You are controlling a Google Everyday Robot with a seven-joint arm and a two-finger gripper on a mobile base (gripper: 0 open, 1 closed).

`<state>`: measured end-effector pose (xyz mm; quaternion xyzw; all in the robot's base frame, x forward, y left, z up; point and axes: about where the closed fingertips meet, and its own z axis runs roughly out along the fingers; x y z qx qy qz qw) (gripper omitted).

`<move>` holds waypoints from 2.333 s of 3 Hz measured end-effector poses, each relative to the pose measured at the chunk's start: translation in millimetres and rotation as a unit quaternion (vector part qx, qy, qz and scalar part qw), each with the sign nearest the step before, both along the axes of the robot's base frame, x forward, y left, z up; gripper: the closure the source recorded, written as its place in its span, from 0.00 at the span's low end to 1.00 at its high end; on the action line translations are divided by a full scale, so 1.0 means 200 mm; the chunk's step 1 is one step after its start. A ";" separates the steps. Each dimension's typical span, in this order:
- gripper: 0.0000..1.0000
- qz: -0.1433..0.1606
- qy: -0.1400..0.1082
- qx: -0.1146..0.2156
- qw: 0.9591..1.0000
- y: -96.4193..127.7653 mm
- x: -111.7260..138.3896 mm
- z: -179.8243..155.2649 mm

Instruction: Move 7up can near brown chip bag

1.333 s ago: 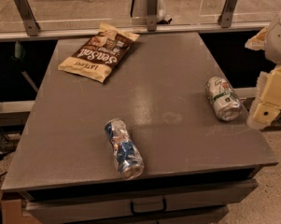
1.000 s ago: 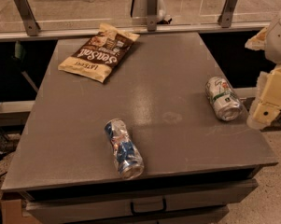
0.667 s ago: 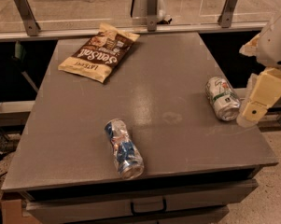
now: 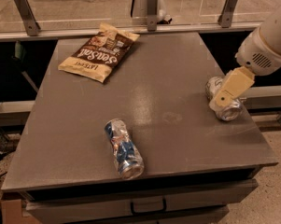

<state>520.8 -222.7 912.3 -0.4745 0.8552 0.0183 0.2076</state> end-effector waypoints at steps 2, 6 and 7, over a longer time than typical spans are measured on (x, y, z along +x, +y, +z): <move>0.00 -0.144 -0.006 0.010 0.990 -0.08 0.21 -0.19; 0.65 -0.212 0.031 0.013 0.977 -0.12 0.23 -0.36; 0.88 -0.204 0.028 0.023 0.978 -0.12 0.25 -0.32</move>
Offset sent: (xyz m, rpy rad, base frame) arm 0.0576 -0.0262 -0.0615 0.0220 0.0034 -0.4583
